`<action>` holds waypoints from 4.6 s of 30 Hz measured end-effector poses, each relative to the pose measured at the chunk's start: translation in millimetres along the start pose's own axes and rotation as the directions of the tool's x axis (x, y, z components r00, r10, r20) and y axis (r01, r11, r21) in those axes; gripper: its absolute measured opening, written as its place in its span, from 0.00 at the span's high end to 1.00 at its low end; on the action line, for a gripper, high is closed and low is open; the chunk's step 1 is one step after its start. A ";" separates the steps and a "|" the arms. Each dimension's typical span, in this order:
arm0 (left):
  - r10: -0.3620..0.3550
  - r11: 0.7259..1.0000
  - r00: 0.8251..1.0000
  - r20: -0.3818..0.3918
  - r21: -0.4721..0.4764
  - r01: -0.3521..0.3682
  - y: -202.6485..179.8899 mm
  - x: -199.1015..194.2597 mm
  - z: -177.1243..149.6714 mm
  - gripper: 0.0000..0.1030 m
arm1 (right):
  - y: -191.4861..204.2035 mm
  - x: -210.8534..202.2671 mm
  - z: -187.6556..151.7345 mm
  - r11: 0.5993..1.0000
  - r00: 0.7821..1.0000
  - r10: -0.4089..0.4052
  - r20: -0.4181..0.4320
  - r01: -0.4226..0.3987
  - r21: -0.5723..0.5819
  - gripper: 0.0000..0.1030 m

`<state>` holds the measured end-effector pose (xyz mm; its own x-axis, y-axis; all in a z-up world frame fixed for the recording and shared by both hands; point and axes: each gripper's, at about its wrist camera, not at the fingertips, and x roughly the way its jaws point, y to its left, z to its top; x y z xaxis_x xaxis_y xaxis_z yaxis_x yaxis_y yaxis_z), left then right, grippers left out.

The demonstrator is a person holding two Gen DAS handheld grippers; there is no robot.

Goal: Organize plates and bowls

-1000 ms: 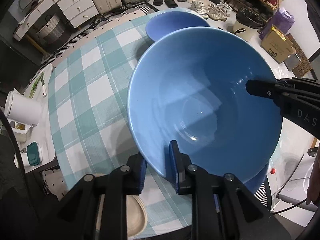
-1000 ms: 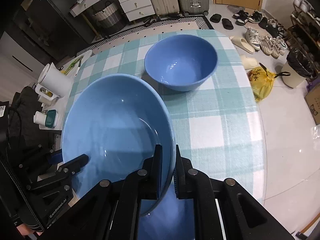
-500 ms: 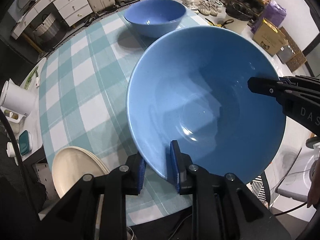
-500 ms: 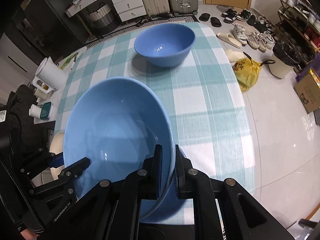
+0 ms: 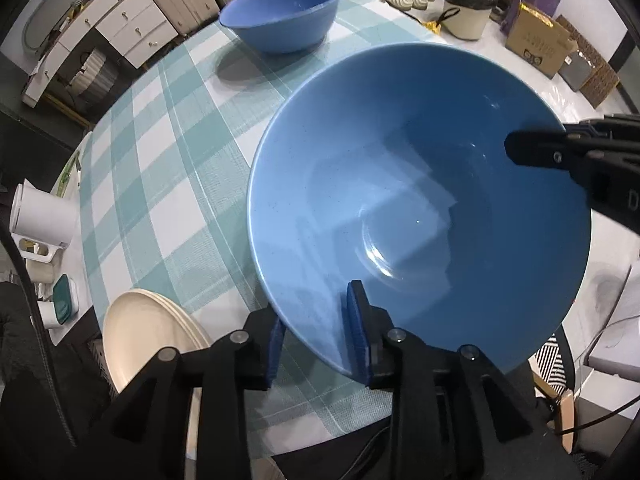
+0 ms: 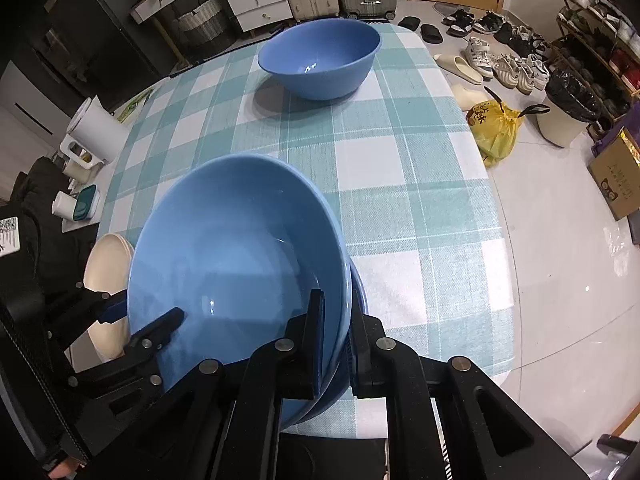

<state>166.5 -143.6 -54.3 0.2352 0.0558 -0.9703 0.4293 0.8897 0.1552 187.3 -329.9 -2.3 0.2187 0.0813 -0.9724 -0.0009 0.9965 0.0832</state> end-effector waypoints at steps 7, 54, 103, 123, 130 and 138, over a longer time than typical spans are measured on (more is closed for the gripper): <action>0.126 0.989 0.992 0.030 0.077 -0.128 -11.3 5.0 -5.8 0.71 | -1.5 7.8 -8.7 1.000 0.999 -0.010 0.032 0.011 -0.022 0.90; 0.281 0.854 0.664 0.693 -0.496 0.156 2.9 -80.6 -201.8 0.00 | 35.0 -74.1 -250.7 0.996 0.604 0.038 0.796 -0.090 0.020 0.01; 0.228 0.876 0.749 0.622 -0.467 0.121 5.0 -66.1 -185.7 0.00 | 35.1 -49.6 -255.4 0.990 0.662 0.049 0.748 -0.131 0.051 0.01; 0.087 0.929 0.870 0.485 -0.355 0.105 116.1 -98.1 9.4 0.00 | 7.2 -174.4 -58.3 0.976 0.627 0.198 0.753 -0.052 -0.213 0.01; -0.075 0.927 0.908 0.413 -0.308 0.217 127.1 -49.1 100.6 0.00 | -20.8 -116.3 69.8 0.941 0.792 0.339 0.508 -0.287 -0.180 0.01; -0.156 0.900 0.947 0.282 -0.355 0.254 139.7 22.0 188.9 0.02 | -59.6 -28.1 162.4 0.934 0.894 0.334 0.298 -0.356 0.021 0.01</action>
<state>396.4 -103.7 -19.0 0.4017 -0.2139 -0.8904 0.1367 0.9755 -0.1727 339.6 -394.4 55.5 0.4859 0.4003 -0.7770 -0.0586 0.9018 0.4281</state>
